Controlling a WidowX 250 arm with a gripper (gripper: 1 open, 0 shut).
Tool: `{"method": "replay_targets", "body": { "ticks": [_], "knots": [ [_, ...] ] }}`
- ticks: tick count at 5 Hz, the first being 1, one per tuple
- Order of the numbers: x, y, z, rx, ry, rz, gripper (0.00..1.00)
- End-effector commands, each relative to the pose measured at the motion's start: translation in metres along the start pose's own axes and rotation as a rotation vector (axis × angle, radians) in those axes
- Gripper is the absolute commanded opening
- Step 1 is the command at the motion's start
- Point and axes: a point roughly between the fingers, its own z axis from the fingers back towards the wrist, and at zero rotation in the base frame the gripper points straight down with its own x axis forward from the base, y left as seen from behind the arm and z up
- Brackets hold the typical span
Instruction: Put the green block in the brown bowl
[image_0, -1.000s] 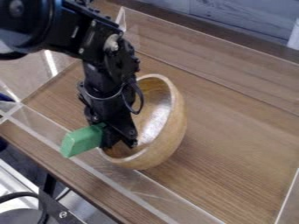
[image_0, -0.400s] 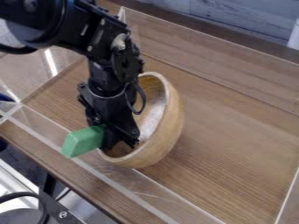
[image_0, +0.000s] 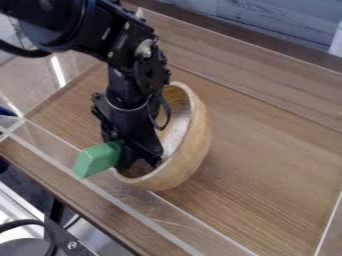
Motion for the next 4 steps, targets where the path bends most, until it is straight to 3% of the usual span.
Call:
{"method": "replay_targets", "body": {
  "ticks": [1, 3, 4],
  "knots": [
    [0.0102, 0.0013, 0.0066, -0.012, -0.014, 0.01, 0.0],
    [0.0072, 0.0002, 0.0147, -0.064, 0.057, -0.062, 0.0],
    [0.0073, -0.0011, 0.0108, -0.085, 0.074, -0.057, 0.0]
  ]
}}
